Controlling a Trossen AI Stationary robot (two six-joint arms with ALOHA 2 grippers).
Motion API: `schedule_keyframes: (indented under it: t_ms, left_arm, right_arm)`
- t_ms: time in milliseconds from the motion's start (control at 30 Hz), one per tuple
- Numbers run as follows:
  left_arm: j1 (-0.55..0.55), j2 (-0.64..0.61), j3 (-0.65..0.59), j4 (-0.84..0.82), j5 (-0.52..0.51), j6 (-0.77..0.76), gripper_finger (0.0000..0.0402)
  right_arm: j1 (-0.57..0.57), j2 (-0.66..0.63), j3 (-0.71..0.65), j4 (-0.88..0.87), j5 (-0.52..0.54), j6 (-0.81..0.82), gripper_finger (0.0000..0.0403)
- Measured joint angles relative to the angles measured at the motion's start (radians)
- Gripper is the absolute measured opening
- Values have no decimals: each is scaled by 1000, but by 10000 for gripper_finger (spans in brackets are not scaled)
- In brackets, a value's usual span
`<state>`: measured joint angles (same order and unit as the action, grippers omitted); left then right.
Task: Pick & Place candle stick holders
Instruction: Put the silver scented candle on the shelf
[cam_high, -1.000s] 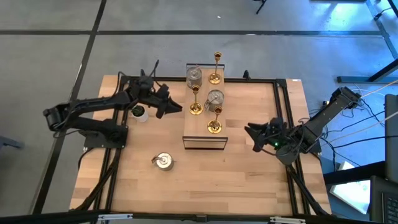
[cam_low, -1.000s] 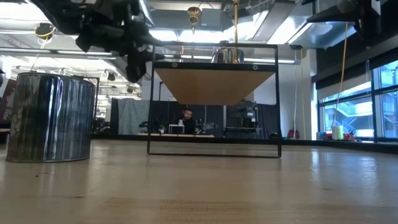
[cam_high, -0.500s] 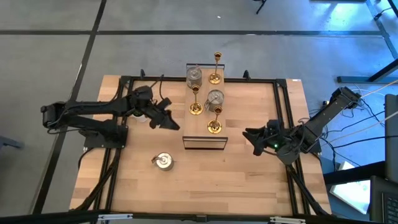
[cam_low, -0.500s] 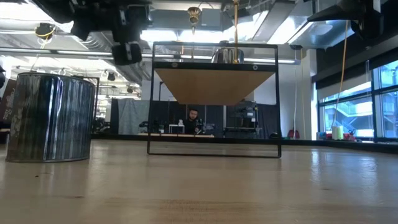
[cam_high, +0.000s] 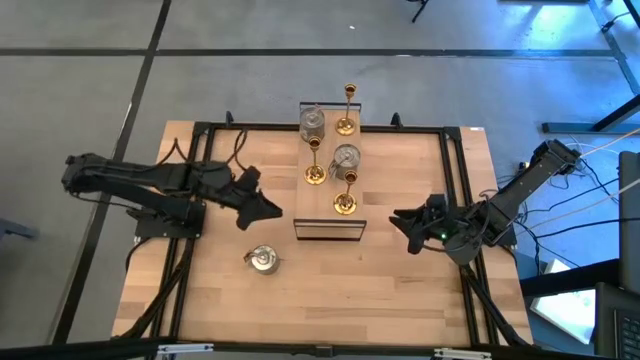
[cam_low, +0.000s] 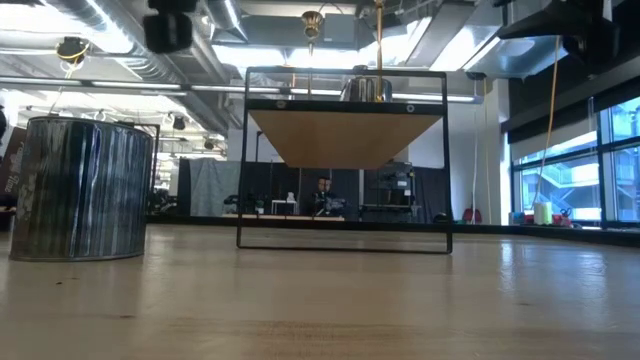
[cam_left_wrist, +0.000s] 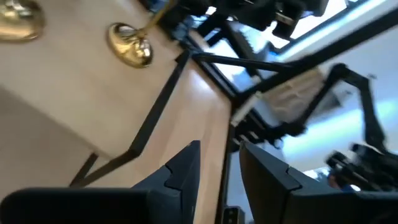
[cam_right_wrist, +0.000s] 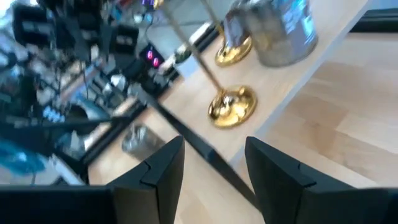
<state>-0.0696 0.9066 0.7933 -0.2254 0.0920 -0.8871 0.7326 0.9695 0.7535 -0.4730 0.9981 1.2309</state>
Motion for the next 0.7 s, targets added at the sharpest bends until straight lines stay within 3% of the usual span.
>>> schedule_keyframes:
  t_ms: [233,433,600,700]
  left_arm:
    - [-236,1,37,-117,-324,-200,104]
    - [-438,56,37,-422,-615,-576,100]
    - [-501,177,36,-619,-627,-888,77]
    - [-507,246,36,-675,-564,-1012,53]
  right_arm:
    - [2,0,0,1,-122,-110,174]
    - [2,0,0,22,-138,-139,174]
    - [2,0,0,52,-138,-139,174]
    - [2,0,0,63,-138,-139,174]
